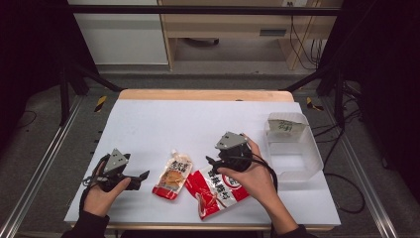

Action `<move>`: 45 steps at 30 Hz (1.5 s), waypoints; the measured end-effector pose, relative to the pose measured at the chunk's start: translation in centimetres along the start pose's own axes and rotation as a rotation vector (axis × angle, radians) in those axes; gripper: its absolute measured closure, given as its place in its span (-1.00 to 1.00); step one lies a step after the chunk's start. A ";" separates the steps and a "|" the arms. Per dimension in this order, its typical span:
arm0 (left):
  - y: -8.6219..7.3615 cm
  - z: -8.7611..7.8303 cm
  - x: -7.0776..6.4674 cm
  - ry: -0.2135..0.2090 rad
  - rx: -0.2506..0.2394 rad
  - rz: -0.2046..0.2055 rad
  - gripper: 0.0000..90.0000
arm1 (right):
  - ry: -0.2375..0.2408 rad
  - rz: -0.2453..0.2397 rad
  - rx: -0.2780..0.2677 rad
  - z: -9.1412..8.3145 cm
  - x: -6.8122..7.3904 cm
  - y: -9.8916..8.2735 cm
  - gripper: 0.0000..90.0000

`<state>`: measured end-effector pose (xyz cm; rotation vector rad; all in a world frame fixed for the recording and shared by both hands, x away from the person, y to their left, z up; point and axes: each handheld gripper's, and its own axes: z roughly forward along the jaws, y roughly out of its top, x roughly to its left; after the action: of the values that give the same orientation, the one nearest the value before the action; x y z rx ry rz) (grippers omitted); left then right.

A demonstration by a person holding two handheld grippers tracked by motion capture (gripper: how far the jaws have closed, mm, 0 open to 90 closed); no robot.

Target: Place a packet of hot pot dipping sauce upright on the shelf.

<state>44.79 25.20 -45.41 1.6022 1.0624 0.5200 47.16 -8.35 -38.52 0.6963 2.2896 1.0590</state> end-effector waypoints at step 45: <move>0.2 -0.2 0.4 0.032 -0.012 0.012 -0.79 | 0.166 0.019 0.180 8.1 4.3 1.7 0.22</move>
<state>44.89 25.61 -45.20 1.5952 1.0722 0.5615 49.53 -0.41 -42.75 0.7256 2.5490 0.9591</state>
